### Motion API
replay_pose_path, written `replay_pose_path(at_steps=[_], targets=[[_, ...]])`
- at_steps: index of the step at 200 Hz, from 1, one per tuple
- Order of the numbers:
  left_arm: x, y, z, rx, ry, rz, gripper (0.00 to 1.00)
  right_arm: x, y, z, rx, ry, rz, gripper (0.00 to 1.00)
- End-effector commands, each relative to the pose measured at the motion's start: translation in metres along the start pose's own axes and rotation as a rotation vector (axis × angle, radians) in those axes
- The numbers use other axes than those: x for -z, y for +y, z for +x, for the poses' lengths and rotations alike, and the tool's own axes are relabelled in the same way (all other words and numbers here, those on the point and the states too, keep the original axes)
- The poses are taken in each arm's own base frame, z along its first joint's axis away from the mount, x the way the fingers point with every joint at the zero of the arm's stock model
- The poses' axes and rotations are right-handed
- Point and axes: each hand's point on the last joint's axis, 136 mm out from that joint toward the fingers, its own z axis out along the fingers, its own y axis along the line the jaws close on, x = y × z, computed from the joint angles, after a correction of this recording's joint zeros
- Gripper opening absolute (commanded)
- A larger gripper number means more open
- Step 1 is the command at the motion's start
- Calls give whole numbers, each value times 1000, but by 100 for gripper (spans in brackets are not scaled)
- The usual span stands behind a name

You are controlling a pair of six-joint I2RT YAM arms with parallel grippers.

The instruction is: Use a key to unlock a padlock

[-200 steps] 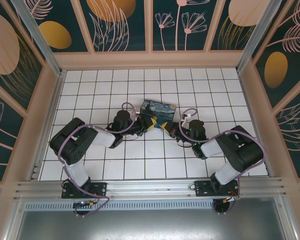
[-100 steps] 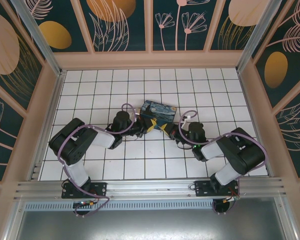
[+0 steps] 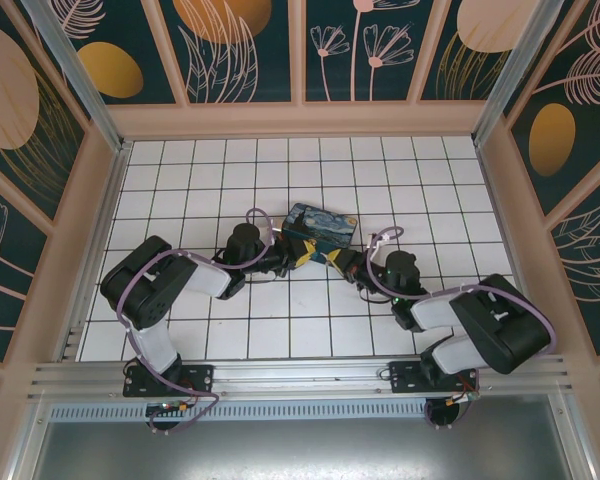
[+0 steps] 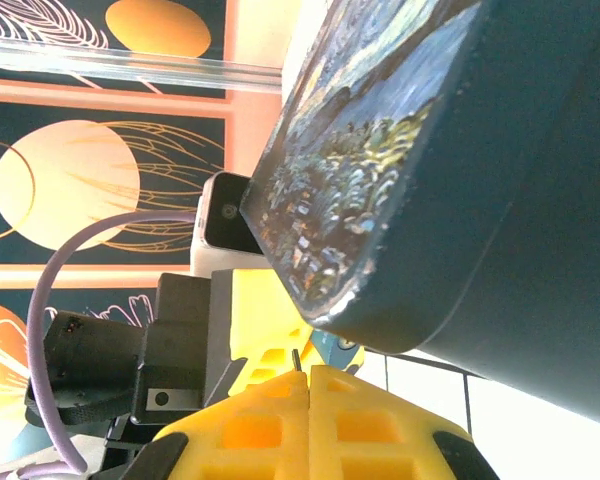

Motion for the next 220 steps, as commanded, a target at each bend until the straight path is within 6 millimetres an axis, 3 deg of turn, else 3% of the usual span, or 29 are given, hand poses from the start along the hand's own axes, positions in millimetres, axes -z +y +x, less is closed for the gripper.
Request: replay_pose_path(at_steps=[1, 98, 220], targets=[[1, -11, 4, -24, 20, 50, 0, 2, 0, 3, 21, -4, 7, 0], [2, -13, 4, -31, 17, 48, 0, -10, -12, 6, -12, 4, 34, 0], [3, -13, 4, -34, 16, 49, 0, -19, -1, 1, 3, 4, 15, 0]])
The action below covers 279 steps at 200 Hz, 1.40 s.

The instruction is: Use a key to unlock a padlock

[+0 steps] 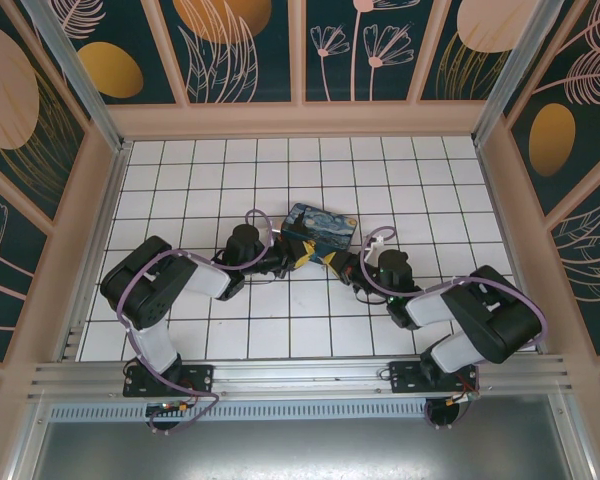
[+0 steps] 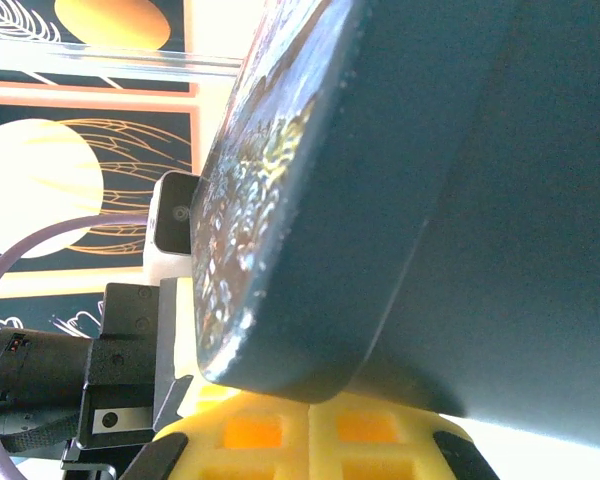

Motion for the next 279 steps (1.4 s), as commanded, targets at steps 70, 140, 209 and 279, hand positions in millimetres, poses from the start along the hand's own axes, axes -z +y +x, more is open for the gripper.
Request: replay_pose_path(at_steps=[70, 140, 209, 279], targets=[[2, -18, 4, -41, 16, 61, 0, -7, 17, -6, 9, -24, -59, 0], [3, -20, 4, -40, 14, 70, 0, -15, 25, -8, -62, -48, -114, 0], [5, -22, 7, -43, 25, 80, 0, -22, 33, -15, -146, -74, -163, 0], [5, -20, 10, -49, 38, 79, 0, -37, 27, -14, 54, -49, -14, 0]])
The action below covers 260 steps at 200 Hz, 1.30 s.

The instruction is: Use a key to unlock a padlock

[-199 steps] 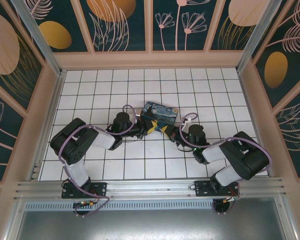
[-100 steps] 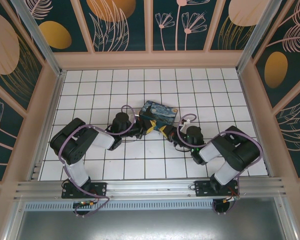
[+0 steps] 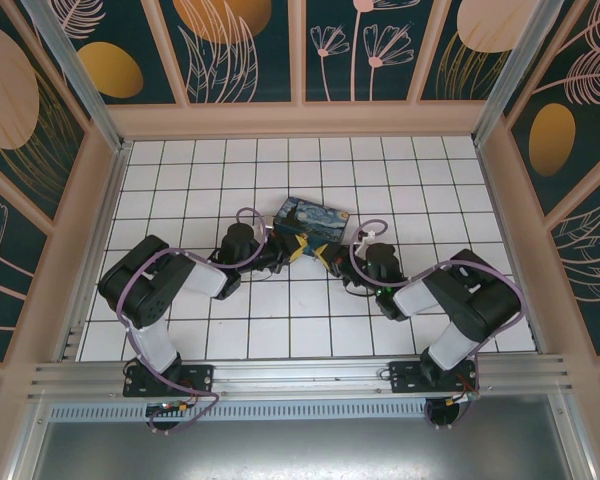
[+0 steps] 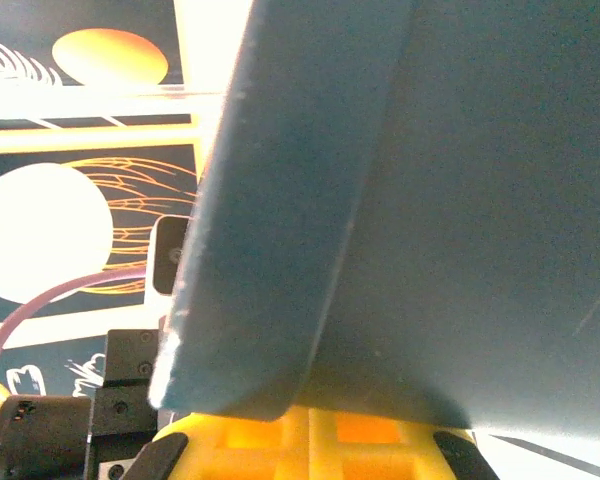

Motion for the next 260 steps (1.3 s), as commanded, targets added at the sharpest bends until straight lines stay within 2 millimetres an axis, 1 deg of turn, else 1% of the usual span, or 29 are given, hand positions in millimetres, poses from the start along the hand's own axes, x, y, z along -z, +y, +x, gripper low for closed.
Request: replay_pose_path(at_steps=[1, 9, 23, 40, 52, 79, 92, 120, 131, 158, 190, 213, 242, 260], targets=[[0, -21, 34, -54, 141, 75, 0, -6, 23, -4, 119, -19, -24, 0], [0, -20, 35, -53, 143, 74, 0, -2, 18, -10, 124, -48, -10, 0], [1, -20, 35, -52, 145, 73, 0, 5, 17, -16, 152, -86, -21, 0], [1, -19, 35, -53, 144, 69, 0, 10, 18, -20, 195, -117, -27, 0], [1, -20, 35, -54, 144, 70, 0, 10, 22, -18, 203, -110, -50, 0], [0, -21, 34, -55, 142, 72, 0, 4, 35, -8, 173, -55, -119, 0], [0, -21, 33, -54, 140, 71, 0, -1, 43, 0, 145, -15, -159, 0], [-2, -21, 33, -52, 138, 72, 0, -15, 54, 20, 86, 66, -202, 0], [-2, -21, 32, -51, 137, 73, 0, -16, 58, 23, 63, 72, -223, 0], [-2, -20, 32, -51, 134, 75, 0, -12, 55, 19, 0, 58, -243, 0], [-1, -21, 34, -48, 143, 88, 0, -5, 38, 7, -64, 25, -238, 0], [0, -20, 36, -51, 152, 84, 0, -3, 25, -4, -47, 0, -191, 0], [1, -17, 38, -57, 157, 68, 0, 0, 20, -12, -7, -17, -151, 0], [1, -16, 38, -60, 159, 61, 0, 2, 20, -14, 14, -20, -139, 0]])
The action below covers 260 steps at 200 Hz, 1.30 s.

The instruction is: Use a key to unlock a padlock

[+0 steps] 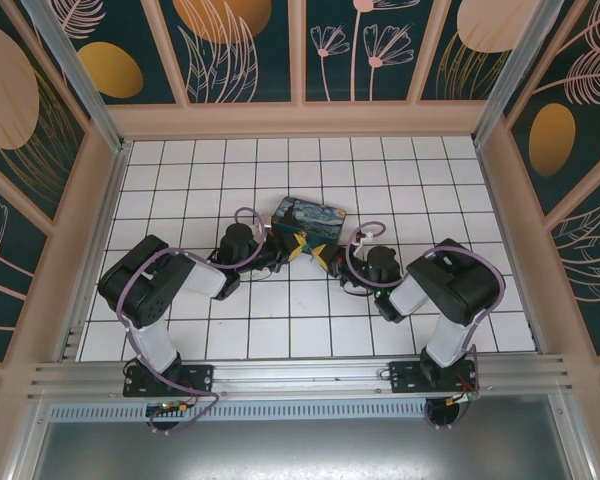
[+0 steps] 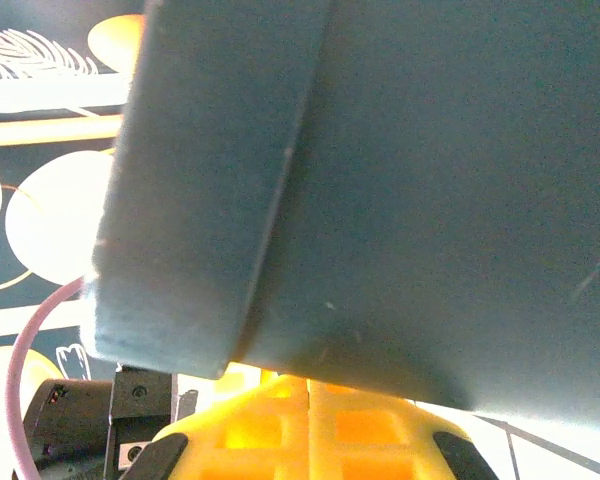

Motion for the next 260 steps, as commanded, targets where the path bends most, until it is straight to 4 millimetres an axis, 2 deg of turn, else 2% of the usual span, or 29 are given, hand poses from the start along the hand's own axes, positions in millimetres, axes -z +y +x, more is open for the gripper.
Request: replay_pose_path(at_steps=[1, 52, 111, 145, 166, 207, 260], targets=[[0, -14, 41, -55, 172, 47, 0, 3, 20, -15, 73, -49, -47, 0], [-2, -13, 40, -54, 171, 46, 0, 1, 16, -14, 141, -28, -2, 0], [-1, -10, 42, -57, 184, 37, 0, -4, 31, -11, 359, 5, 19, 0], [-2, -10, 43, -59, 192, 35, 0, -7, 33, -15, 418, 3, 46, 0], [-3, -9, 44, -63, 201, 34, 0, -4, 32, -16, 374, -11, 21, 0], [-1, -9, 50, -86, 236, 43, 0, 5, 44, -14, 181, -4, -133, 0], [1, -7, 55, -100, 261, 50, 0, 0, 40, -11, 178, 26, -108, 0]])
